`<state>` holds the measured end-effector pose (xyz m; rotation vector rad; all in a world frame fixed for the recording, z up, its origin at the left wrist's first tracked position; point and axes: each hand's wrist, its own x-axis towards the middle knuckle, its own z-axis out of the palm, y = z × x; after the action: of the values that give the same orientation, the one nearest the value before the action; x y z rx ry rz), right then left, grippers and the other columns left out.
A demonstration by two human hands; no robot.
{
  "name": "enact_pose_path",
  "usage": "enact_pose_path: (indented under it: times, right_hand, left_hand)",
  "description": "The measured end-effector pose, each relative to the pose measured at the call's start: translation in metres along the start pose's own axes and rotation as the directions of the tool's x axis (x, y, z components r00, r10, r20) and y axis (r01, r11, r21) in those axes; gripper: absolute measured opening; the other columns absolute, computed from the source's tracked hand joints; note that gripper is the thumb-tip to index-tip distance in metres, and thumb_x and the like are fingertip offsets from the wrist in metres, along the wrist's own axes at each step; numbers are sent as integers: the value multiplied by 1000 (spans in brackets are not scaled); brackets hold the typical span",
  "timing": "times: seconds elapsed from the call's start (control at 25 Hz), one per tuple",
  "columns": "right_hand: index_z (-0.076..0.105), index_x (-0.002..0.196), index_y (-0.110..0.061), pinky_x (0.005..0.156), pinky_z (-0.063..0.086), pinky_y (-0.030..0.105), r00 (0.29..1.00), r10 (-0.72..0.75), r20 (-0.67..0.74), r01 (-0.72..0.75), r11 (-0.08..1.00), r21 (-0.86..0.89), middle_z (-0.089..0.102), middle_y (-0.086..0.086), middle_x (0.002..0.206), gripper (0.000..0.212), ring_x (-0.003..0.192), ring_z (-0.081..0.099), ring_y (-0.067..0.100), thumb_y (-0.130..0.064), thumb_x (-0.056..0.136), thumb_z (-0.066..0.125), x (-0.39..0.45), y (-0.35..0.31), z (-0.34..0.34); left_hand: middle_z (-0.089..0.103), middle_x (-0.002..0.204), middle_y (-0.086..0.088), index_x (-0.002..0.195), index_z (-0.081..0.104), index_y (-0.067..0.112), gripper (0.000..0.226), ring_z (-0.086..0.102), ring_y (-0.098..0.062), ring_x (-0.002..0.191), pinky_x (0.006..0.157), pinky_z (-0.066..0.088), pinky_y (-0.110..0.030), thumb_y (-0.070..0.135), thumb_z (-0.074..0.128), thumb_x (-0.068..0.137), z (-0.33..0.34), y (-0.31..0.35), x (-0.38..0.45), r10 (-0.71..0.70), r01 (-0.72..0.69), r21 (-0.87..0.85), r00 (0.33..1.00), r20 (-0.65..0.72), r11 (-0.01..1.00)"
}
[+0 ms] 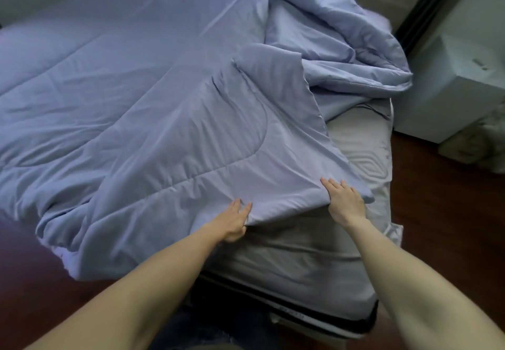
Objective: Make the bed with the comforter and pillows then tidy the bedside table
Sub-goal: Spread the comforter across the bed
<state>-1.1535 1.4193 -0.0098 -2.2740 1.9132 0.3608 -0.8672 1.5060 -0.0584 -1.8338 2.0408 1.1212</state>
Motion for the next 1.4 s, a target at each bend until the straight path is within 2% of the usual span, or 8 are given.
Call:
enact_pose_path:
  times: [0.28, 0.68, 0.88, 1.0, 1.12, 1.24, 1.4]
  right_hand:
    - [27, 152, -26, 116, 27, 43, 998, 60, 17, -60, 998, 37, 33, -1, 156, 64, 145, 27, 30, -2, 93, 35, -97, 29, 28]
    - [28, 152, -24, 116, 26, 41, 989, -123, 86, 127, 991, -41, 35, -3, 155, 63, 145, 26, 29, -3, 93, 33, -192, 99, 58]
    - [30, 151, -24, 116, 27, 40, 987, -145, 61, 147, 989, -23, 39, -2, 153, 62, 144, 28, 29, -3, 92, 35, -243, 118, 78]
    - [30, 151, -22, 115, 28, 40, 988, -127, 84, 130, 991, -32, 40, -1, 152, 62, 144, 29, 29, -3, 92, 35, -280, 123, 94]
    - [35, 148, -21, 109, 34, 39, 991, -107, 75, 111, 992, -54, 48, 3, 145, 57, 137, 38, 30, -4, 93, 35, -324, 125, 100]
    - [44, 139, -20, 100, 39, 39, 993, -106, 54, 111, 990, -82, 57, 7, 129, 49, 120, 50, 30, -6, 93, 37, -374, 119, 106]
    - [51, 131, -22, 95, 42, 39, 988, -79, 135, 88, 994, -64, 62, 9, 122, 39, 112, 56, 30, -14, 93, 41, -451, 115, 130]
  left_hand:
    - [-5, 160, -22, 154, 0, 15, 69, 0, -29, 150, 121, 4, -30, 10, 35, 95, 53, 30, -54, 41, -41, -49, 999, 1, 998]
    - [-4, 161, -17, 154, 5, 13, 67, 0, -25, 150, 120, 2, -27, 2, 32, 94, 148, 118, -132, -77, 49, -178, 985, -154, 983]
    - [-1, 162, -14, 154, 8, 14, 67, 3, -22, 150, 122, 4, -29, 0, 29, 92, 189, 140, -165, -100, 67, -170, 976, -192, 983]
    - [2, 162, -12, 154, 11, 14, 66, 5, -21, 150, 122, 5, -28, 2, 30, 93, 213, 149, -187, -100, 77, -140, 981, -167, 987]
    - [5, 162, -12, 154, 14, 13, 63, 9, -21, 150, 121, 6, -27, 3, 31, 94, 236, 158, -210, -93, 74, -115, 982, -167, 991]
    - [9, 161, -11, 153, 19, 13, 62, 12, -22, 149, 121, 8, -28, 3, 31, 93, 260, 160, -241, -83, 69, -93, 984, -157, 993]
    - [14, 161, -8, 152, 24, 16, 61, 19, -22, 148, 121, 13, -30, 5, 32, 93, 303, 162, -290, -102, 99, -26, 986, -133, 995]
